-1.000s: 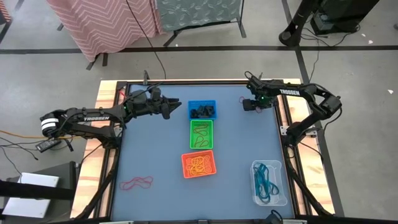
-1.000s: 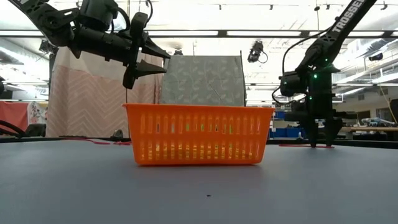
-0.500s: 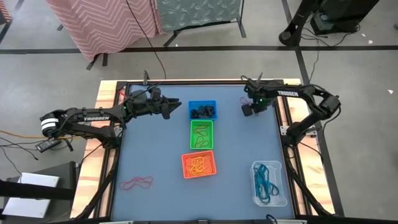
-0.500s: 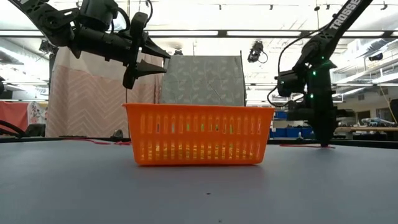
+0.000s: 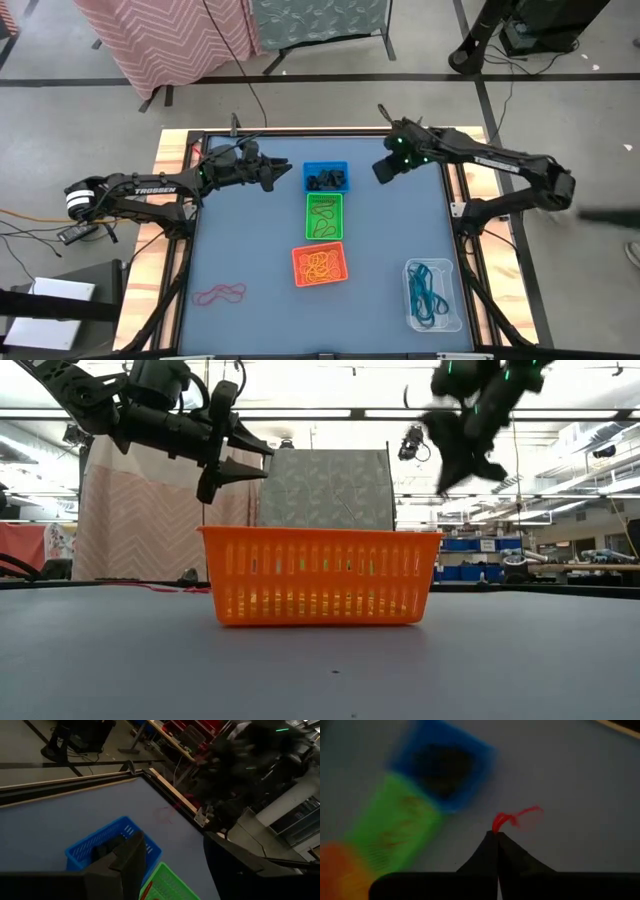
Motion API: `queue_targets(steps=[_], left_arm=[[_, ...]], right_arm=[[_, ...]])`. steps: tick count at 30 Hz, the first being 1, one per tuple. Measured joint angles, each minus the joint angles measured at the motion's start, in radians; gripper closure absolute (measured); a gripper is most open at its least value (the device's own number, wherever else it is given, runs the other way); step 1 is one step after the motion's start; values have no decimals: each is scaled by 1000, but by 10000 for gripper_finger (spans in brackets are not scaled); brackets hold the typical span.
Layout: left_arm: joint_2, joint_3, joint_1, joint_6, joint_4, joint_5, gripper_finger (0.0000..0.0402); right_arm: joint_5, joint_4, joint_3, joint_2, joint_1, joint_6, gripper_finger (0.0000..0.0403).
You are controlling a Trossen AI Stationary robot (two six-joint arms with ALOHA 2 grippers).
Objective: Sort rubber bands into baskets
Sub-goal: Put the red rubber band into the green bin
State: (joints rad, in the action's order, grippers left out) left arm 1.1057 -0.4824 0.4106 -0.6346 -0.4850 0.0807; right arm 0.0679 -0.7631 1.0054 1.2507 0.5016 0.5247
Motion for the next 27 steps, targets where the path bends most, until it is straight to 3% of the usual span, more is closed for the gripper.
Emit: queue_targets(steps=[9,19,23,27], left_arm=[[0,0,0,1,8,-12,200],[0,0,0,-2,11,-13,200],[0,0,0,-3,12,-13,200],[0,0,0,-5,13,-13,200]], right_arm=[[89,264,45,1,-287,132,400],[270,640,45,241,-474,139,401],[262,655,45,331,-487,134,401],[114,659,45,413,-474,145,401]])
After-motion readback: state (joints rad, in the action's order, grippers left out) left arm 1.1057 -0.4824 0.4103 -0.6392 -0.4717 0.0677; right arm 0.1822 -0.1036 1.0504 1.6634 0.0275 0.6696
